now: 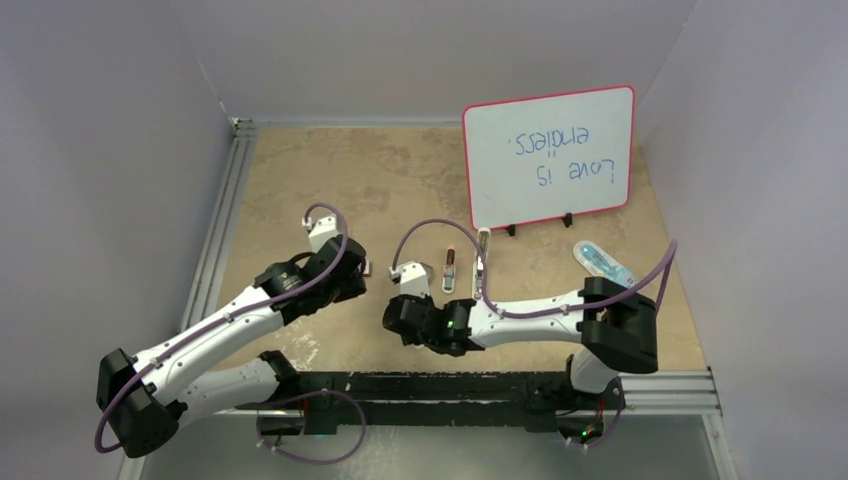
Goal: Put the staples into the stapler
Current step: Adjust the staple in the stapler, then close the stapler at the center of the board.
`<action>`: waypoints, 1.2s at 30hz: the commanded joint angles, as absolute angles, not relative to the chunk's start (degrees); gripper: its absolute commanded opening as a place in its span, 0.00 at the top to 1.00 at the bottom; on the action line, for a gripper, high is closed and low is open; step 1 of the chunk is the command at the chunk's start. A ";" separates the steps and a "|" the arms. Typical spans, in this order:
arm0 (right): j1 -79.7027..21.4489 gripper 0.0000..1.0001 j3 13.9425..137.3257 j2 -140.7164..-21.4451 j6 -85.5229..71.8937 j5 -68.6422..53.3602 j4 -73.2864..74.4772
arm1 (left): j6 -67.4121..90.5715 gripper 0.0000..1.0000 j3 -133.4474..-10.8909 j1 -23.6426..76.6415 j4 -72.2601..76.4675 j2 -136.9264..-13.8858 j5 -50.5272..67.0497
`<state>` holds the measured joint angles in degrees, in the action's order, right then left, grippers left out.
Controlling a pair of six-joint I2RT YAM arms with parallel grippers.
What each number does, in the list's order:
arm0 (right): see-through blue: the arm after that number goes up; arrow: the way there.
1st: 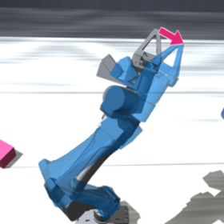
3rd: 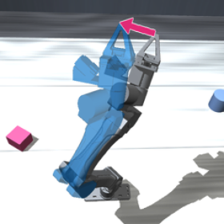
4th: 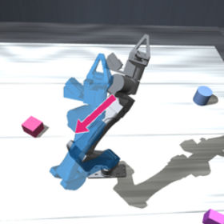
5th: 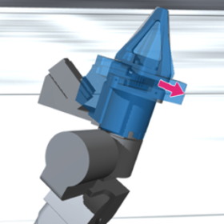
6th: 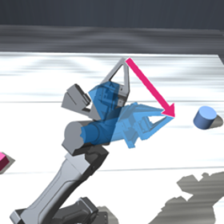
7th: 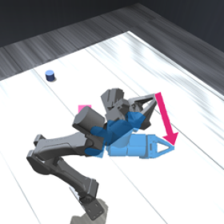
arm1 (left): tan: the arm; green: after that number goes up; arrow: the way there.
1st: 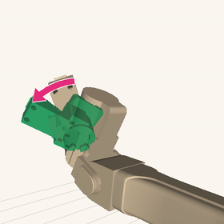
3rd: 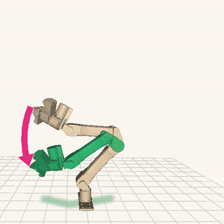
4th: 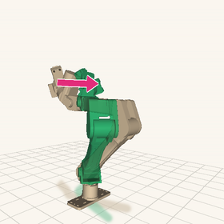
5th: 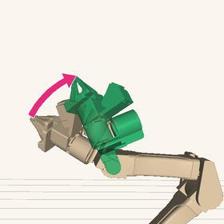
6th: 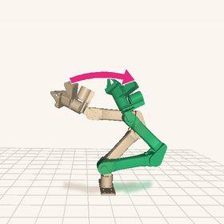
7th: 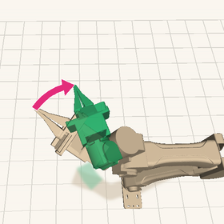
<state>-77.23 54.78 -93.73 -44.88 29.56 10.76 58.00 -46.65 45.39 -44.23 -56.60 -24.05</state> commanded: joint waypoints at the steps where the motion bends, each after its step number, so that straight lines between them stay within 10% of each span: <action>1: -73.73 0.55 57.42 -86.88 -49.81 33.18 14.61 | 61.22 0.68 -44.25 45.00 -45.16 -54.06 -20.62; 13: -66.18 0.29 60.40 -89.09 -44.29 24.94 12.17 | 64.25 0.57 -36.55 41.86 -40.57 -51.85 -8.00; 36: -66.45 0.53 61.42 -95.66 -38.25 18.26 11.71 | 62.12 0.57 -24.89 33.32 -20.31 -57.95 16.36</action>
